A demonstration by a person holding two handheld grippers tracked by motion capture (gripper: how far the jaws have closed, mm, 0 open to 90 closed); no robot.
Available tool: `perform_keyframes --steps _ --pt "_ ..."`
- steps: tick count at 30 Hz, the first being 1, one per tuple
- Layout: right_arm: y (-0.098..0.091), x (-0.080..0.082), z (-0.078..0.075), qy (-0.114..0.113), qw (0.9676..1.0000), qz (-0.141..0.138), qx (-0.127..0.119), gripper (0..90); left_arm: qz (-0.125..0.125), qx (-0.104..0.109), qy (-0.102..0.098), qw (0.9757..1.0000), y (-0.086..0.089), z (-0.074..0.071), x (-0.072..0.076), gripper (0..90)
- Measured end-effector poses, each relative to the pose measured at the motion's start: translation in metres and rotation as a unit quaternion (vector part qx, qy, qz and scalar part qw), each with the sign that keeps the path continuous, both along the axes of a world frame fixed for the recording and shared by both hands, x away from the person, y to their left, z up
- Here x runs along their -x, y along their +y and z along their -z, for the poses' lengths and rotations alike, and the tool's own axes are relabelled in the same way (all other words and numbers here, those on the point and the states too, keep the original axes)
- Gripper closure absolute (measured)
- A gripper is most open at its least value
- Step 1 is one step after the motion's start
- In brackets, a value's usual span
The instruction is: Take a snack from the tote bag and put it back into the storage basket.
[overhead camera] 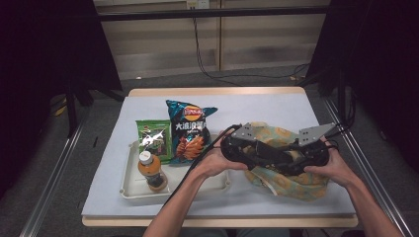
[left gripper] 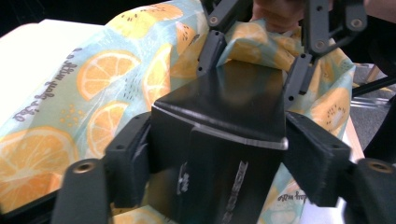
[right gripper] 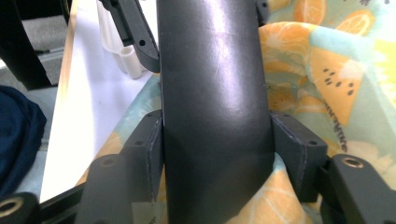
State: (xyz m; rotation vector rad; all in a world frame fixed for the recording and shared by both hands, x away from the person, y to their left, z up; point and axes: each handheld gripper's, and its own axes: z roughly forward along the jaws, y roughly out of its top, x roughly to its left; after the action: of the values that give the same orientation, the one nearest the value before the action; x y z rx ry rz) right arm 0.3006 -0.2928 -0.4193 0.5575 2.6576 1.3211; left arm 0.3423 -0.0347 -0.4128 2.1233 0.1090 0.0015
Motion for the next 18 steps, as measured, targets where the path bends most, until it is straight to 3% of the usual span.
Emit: perform_keyframes --steps 9,18 --pt "-0.009 -0.001 -0.006 0.005 0.9994 0.03 -0.016 26.8 0.0 0.013 0.019 0.9997 0.008 -0.006 -0.002 41.8" --pt "-0.019 0.005 -0.01 0.003 0.998 0.061 -0.019 18.2 -0.033 0.022 0.018 0.999 0.019 -0.016 -0.005 43.0"
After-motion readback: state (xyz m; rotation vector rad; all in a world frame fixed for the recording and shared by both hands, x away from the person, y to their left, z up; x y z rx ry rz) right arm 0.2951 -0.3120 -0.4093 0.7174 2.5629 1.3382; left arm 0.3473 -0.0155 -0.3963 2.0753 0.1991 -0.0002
